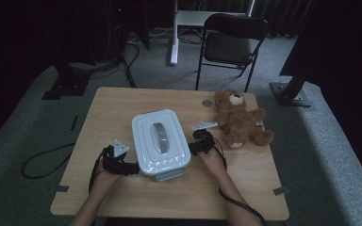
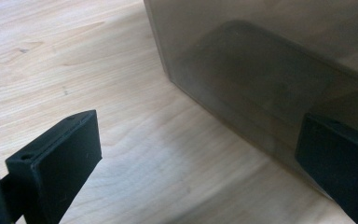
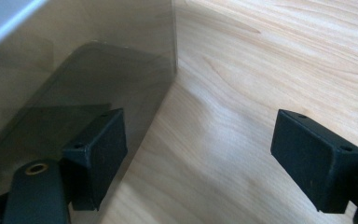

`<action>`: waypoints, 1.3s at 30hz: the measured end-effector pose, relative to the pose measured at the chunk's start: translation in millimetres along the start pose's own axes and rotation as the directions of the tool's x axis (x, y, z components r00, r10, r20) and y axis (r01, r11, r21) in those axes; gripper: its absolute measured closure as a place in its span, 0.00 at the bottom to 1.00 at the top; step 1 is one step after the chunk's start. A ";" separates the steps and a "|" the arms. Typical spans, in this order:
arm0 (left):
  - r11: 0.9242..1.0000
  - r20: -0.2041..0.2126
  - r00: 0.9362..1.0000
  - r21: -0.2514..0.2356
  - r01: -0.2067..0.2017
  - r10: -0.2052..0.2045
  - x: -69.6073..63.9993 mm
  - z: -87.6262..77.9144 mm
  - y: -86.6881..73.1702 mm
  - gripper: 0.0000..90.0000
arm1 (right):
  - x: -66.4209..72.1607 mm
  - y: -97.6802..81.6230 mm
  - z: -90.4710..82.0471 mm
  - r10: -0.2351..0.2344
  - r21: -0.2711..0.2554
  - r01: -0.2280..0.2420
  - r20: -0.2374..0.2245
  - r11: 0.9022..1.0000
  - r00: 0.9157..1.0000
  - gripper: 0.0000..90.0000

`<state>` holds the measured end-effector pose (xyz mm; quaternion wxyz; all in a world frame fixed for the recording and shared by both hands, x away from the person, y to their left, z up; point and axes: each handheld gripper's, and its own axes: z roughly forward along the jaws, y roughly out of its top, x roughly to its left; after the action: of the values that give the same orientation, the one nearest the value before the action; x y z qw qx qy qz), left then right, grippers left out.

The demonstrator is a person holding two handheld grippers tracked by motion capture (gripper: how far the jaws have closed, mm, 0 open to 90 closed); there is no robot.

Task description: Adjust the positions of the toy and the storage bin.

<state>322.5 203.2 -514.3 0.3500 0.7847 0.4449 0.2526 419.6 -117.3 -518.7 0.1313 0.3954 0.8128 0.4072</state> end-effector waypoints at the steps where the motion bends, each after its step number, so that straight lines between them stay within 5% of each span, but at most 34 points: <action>1: 1.000 0.007 1.000 0.002 -0.008 0.008 -2.9 -1.1 -0.2 0.01 | -0.5 -1.0 -1.5 0.000 0.005 0.000 -0.005 1.000 1.000 0.19; 11: 1.000 0.026 1.000 0.011 -0.010 0.010 -18.6 -6.4 -2.3 0.01 | -1.4 -14.1 -14.4 -0.009 -0.003 0.009 -0.012 1.000 1.000 0.19; 17: 1.000 0.107 0.994 -0.009 -0.029 0.029 -14.0 -2.2 -8.2 0.01 | -6.4 -20.8 -19.1 0.006 -0.015 -0.006 0.002 1.000 1.000 0.14; 22: 0.999 0.138 0.990 0.009 -0.036 0.034 -8.0 -1.8 -20.4 0.01 | -9.1 -33.9 -27.3 -0.002 -0.040 0.005 0.081 0.999 0.997 0.14; 27: 1.000 0.116 0.993 0.006 -0.001 0.000 0.5 -14.4 -24.5 0.01 | -12.6 -49.8 -36.9 -0.009 -0.049 0.013 0.075 0.999 0.997 0.14; 30: 0.999 0.101 0.995 0.041 -0.021 0.017 2.0 -24.9 -19.5 0.01 | -12.9 -59.7 -41.1 -0.025 -0.041 0.028 0.075 0.999 0.997 0.14; 33: 0.999 0.124 0.992 0.050 0.004 -0.011 2.3 -33.7 -13.3 0.01 | -14.4 -69.1 -47.6 -0.026 -0.056 0.031 0.090 0.998 0.996 0.14; 39: 1.000 0.148 0.989 0.025 -0.018 0.015 -2.7 -49.7 -0.5 0.01 | -21.1 -85.1 -60.5 -0.022 -0.058 0.029 0.106 0.998 0.994 0.14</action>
<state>285.8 217.2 -483.7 0.3695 0.8094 0.4146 0.1909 355.4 -197.2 -547.8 0.1911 0.4019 0.7972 0.4080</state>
